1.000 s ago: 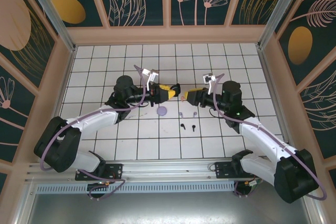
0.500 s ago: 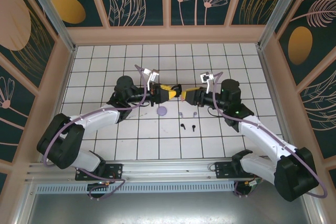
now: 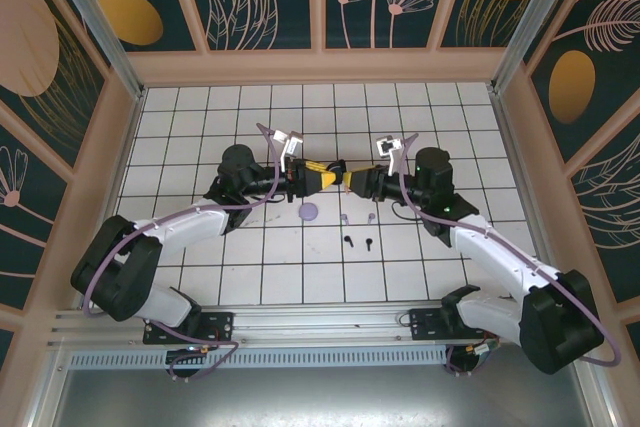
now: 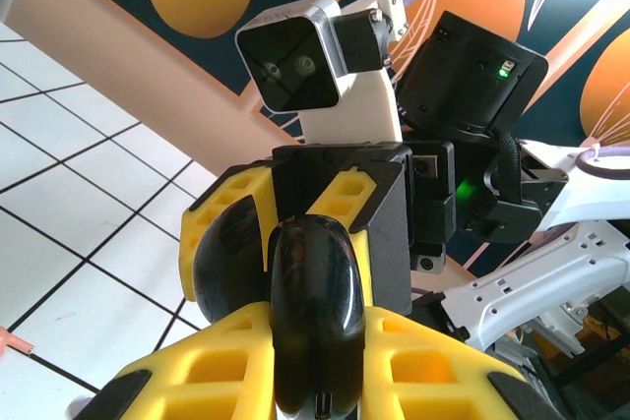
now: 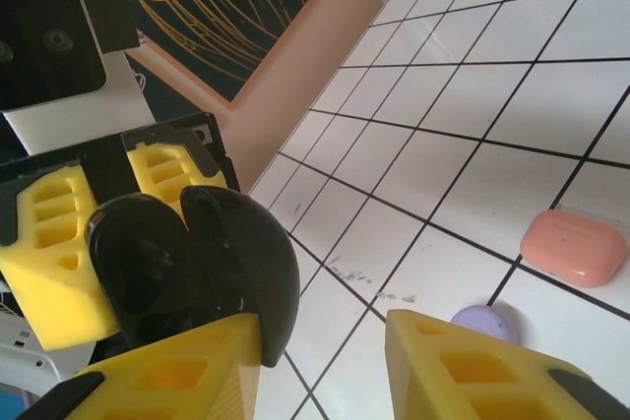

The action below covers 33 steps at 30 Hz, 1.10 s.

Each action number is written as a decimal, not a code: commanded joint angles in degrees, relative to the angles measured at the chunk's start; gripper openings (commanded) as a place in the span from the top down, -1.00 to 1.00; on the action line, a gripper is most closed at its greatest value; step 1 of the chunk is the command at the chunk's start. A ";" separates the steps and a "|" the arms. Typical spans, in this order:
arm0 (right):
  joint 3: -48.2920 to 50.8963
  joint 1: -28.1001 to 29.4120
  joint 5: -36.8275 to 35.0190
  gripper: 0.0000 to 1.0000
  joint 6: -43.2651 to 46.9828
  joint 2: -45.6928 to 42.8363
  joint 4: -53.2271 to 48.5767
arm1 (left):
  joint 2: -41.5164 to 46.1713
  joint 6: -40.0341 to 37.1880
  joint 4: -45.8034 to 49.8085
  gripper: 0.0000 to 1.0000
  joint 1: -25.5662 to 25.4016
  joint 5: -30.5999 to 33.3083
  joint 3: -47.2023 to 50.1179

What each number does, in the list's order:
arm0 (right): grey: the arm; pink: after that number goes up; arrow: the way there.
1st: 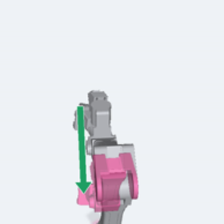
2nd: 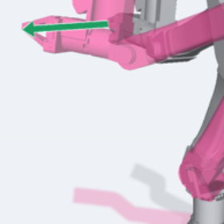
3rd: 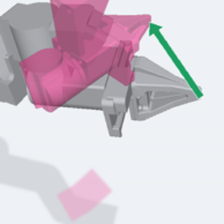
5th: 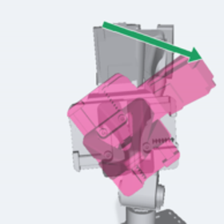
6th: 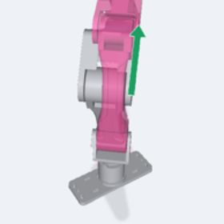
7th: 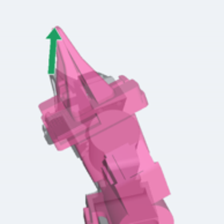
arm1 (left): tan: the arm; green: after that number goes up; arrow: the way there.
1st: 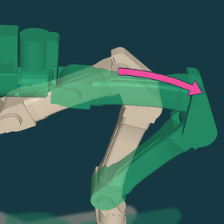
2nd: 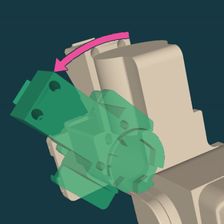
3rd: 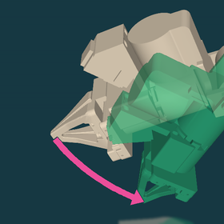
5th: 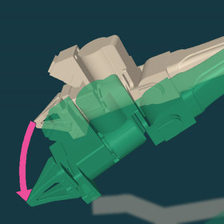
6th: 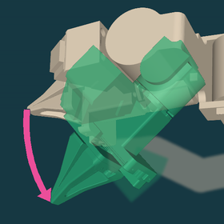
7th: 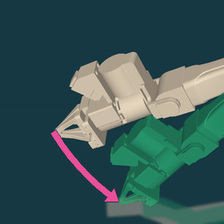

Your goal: Insert wireless bluetooth earbuds into charging case

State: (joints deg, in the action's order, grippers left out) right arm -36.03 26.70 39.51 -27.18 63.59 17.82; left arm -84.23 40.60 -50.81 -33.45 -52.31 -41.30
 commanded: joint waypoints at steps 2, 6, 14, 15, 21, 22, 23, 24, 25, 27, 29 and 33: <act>-2.88 0.60 -0.37 0.25 0.13 0.82 2.56 | -0.58 0.79 -3.56 1.00 -0.12 -1.39 0.34; -3.16 0.83 -0.55 0.34 0.05 1.18 2.31 | -0.85 1.33 -4.47 1.00 -0.12 -1.35 0.68; -3.17 1.24 -0.92 0.66 0.33 1.88 1.92 | -0.92 1.59 -4.74 1.00 -0.12 -0.73 0.52; -3.25 1.37 -1.01 0.69 0.30 1.93 1.91 | -0.98 1.63 -4.74 1.00 -0.12 -0.63 0.43; -4.46 2.19 -1.65 1.00 0.38 2.61 1.22 | -1.56 1.21 -3.84 1.00 -0.12 0.29 0.52; -4.80 2.45 -2.14 1.00 0.42 2.78 0.80 | -1.47 0.52 -2.51 1.00 -0.12 1.49 0.56; -5.18 2.72 -2.81 1.00 0.52 2.97 0.14 | -1.15 -0.23 -1.28 1.00 -0.12 2.49 0.60; -5.59 2.90 -3.53 1.00 0.61 3.12 -0.70 | -0.70 -1.04 0.20 0.93 -0.12 4.03 0.57; -6.24 3.00 -4.68 1.00 0.93 3.31 -2.05 | -0.06 -2.15 2.74 0.82 -0.12 6.50 0.33; -7.84 3.01 -6.82 1.00 2.15 3.74 -5.47 | 1.25 -4.06 6.43 0.62 -0.12 9.26 -0.18; -9.95 2.92 -8.39 1.00 4.08 4.36 -9.43 | 2.81 -5.38 9.27 0.37 -0.12 12.28 -0.34; -14.76 2.84 -10.95 1.00 7.57 5.69 -16.38 | 6.35 -9.31 16.02 -0.13 -0.12 16.88 -1.73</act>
State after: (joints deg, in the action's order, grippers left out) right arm -46.04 29.45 31.55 -23.46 68.69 6.66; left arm -80.79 35.83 -41.36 -33.54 -40.53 -41.17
